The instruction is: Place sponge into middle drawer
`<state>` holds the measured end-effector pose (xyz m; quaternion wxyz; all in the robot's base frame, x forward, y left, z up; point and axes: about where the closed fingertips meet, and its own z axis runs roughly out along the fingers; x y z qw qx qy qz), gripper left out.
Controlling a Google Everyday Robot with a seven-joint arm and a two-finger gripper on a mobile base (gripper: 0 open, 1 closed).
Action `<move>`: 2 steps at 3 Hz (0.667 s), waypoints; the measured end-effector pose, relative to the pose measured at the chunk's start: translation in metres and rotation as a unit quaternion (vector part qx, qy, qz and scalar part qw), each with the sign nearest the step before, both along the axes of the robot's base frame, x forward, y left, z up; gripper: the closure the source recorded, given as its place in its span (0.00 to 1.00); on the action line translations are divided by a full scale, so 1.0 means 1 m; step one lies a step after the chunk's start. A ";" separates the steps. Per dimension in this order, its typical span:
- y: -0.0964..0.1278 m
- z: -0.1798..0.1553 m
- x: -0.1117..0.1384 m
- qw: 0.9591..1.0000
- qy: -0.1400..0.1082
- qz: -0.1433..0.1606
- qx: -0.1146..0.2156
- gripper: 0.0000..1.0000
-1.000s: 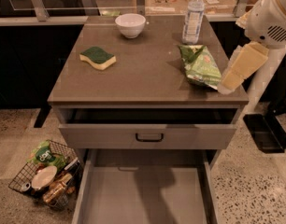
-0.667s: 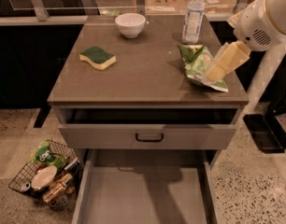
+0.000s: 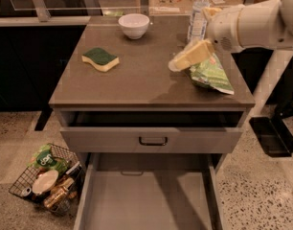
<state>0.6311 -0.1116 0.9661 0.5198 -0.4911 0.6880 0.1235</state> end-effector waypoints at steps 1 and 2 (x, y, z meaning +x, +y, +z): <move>0.009 0.015 0.020 0.999 -0.045 -0.012 0.017 0.00; 0.009 0.015 0.020 0.999 -0.044 -0.014 0.018 0.00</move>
Offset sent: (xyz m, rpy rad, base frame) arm 0.0181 0.0124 0.0120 0.0350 -0.0841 -0.0102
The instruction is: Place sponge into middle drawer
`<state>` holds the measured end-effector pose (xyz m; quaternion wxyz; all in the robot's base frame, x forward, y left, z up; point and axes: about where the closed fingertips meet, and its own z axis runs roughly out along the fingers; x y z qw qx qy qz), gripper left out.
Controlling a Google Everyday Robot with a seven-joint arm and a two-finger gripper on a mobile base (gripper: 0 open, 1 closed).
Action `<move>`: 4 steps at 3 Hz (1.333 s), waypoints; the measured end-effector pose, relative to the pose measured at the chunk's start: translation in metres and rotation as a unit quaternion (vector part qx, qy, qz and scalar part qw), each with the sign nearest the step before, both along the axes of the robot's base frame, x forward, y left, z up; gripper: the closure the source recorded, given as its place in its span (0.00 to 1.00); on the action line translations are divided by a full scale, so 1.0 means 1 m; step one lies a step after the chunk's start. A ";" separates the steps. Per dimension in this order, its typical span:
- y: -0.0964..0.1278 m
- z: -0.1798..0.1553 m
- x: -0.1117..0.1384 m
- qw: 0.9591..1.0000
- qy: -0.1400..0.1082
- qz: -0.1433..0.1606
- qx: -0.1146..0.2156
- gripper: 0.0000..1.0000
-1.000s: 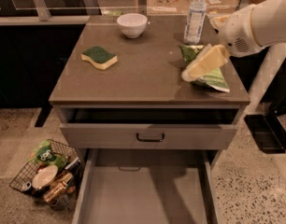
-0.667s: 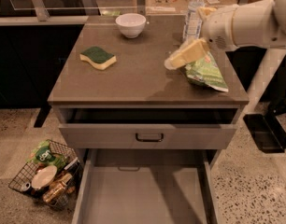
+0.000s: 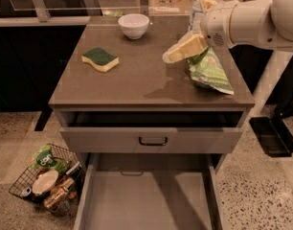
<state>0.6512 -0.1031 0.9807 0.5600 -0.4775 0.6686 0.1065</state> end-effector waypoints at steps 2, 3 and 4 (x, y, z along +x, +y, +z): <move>0.055 -0.028 0.049 0.998 0.025 0.020 0.052 0.00; 0.106 -0.058 0.085 0.995 0.047 0.032 0.078 0.00; 0.135 -0.079 0.101 0.994 0.064 0.038 0.077 0.00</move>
Offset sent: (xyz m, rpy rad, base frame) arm 0.0957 0.1043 -0.0547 0.2005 0.0911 0.0704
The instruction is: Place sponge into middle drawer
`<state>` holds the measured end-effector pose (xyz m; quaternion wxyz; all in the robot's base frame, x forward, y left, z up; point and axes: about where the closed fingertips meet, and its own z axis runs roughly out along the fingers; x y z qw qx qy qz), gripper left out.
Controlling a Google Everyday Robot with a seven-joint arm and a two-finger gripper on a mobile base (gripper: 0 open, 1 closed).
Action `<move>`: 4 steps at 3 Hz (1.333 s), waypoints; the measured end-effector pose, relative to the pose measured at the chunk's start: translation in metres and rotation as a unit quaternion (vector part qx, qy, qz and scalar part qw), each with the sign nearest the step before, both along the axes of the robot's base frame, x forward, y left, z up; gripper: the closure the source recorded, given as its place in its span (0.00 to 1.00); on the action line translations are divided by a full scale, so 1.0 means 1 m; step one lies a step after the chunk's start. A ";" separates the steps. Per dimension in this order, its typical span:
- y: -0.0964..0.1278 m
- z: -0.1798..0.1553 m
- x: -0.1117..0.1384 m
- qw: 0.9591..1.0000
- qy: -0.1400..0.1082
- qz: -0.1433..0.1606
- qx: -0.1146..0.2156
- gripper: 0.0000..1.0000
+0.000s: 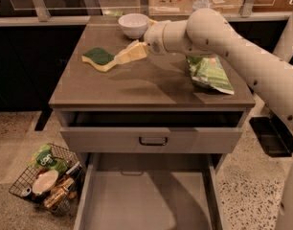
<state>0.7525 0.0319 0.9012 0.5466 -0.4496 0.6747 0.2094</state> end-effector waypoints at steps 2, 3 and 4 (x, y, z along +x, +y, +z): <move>0.050 -0.048 0.011 0.998 0.051 0.024 0.024 0.00; 0.074 -0.060 0.010 0.997 0.061 0.035 0.041 0.00; 0.095 -0.069 0.009 0.996 0.068 0.044 0.047 0.17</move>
Offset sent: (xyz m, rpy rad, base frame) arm 0.0141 0.0736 -0.0721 0.0953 0.1582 0.0636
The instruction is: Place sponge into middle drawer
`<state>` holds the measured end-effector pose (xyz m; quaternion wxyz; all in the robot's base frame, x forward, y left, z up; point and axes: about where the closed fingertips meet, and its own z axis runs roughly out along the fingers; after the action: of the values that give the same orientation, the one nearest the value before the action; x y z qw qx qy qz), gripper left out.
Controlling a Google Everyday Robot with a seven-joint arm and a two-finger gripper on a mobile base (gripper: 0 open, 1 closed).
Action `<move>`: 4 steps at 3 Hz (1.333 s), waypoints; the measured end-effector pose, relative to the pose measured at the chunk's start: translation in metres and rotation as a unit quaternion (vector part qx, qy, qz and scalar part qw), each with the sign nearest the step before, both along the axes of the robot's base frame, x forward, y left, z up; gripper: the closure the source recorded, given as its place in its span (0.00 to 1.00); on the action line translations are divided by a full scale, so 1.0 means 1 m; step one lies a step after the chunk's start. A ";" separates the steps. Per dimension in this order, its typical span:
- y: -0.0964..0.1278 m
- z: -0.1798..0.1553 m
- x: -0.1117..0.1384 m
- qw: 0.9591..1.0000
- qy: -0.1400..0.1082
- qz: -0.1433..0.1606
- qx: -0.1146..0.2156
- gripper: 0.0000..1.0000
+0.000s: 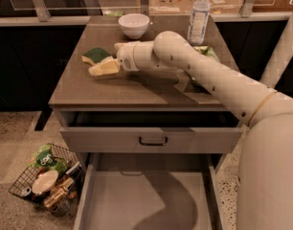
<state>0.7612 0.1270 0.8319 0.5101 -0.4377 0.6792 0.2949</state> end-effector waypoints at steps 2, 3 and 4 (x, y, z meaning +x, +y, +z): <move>0.014 -0.010 -0.003 1.000 0.014 0.011 -0.002 0.64; 0.017 -0.011 -0.004 1.000 0.014 0.013 -0.002 0.87; 0.020 -0.012 -0.005 1.000 0.015 0.015 -0.001 1.00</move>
Offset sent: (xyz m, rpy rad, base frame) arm -0.0022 0.0107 -0.0087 -0.0029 0.0233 0.0167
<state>0.7563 0.1468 0.8198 0.4945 -0.4441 0.6806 0.3082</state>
